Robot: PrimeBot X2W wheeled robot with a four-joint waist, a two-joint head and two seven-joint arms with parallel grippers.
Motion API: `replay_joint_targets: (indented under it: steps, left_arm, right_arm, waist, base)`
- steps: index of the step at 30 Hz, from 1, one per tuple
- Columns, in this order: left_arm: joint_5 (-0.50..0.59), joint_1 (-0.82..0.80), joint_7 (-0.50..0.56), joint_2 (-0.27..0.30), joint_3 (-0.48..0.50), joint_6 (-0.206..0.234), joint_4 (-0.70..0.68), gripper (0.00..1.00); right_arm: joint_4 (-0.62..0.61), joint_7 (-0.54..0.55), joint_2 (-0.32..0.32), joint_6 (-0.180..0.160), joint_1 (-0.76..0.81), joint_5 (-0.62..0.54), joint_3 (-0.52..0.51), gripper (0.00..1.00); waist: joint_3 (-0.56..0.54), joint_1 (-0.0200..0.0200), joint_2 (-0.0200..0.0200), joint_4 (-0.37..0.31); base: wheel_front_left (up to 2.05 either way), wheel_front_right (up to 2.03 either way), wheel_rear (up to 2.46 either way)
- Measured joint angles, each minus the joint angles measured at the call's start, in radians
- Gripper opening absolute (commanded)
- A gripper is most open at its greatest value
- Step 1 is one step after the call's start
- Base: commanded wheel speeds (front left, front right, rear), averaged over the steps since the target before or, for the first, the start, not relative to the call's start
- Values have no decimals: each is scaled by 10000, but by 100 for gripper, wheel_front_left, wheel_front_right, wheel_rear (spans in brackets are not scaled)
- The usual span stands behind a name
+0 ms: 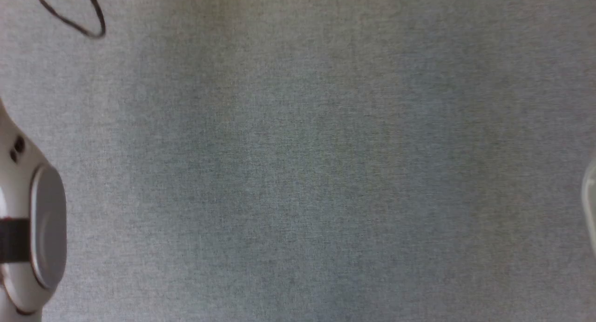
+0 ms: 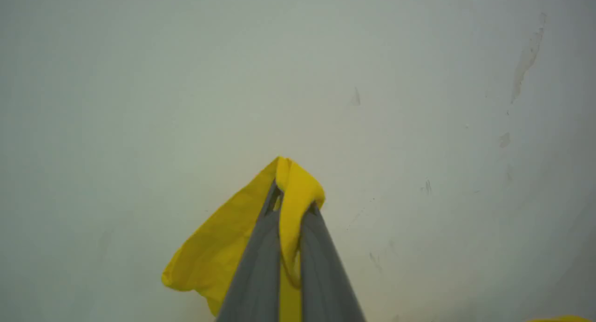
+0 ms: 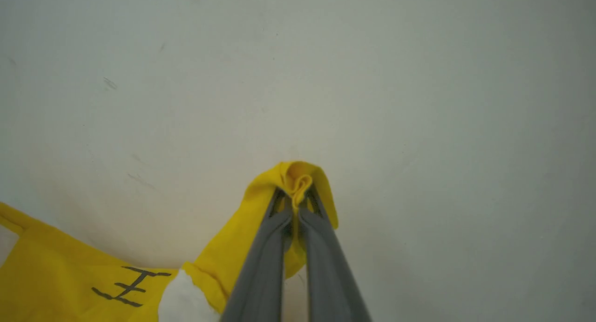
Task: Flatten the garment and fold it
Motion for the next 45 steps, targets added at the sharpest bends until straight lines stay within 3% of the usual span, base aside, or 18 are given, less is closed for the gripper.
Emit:
replay_joint_targets:
  steps: [4,11,17,25,34,39,45]
  left_arm:
    - [-278,995,12,119,88,-368,-552,0]
    - [-1058,3570,581,151,652,-272,-2612,0]
    - [-1645,6899,1210,-8,1080,130,-4719,0]
    - [-1914,11809,1655,-94,1338,98,-6592,0]
    - [-1791,16585,1866,-430,1204,21,-7012,0]
    - [-2105,18054,1829,-688,1168,-301,-7022,0]
    - [-2372,19387,2090,-441,1143,-865,-7053,0]
  right_arm:
    - [-552,46,-159,0,753,479,102,0]
    - [-2874,773,-527,0,3033,1553,236,0]
    - [-5150,1655,-407,0,6097,2268,-192,0]
    - [-7200,2232,-33,0,10367,3074,-1034,0]
    - [-6962,1584,2,0,14660,4732,-1557,0]
    - [-6587,1072,6,-2,16350,5394,-1954,0]
    - [-6307,1014,4,0,18077,6109,-2151,0]
  waist:
    - [197,1,0,187]
    - [-206,-3,0,521]
    - [-1021,-4,0,692]
    - [-2246,-6,0,864]
    - [-3464,-6,1,1043]
    - [-4001,-4,0,1160]
    - [-4473,-4,0,1279]
  base:
    - [0,0,0]
    - [0,0,0]
    - [0,0,0]
    - [0,0,0]
    - [0,0,0]
    - [0,0,0]
    - [0,0,0]
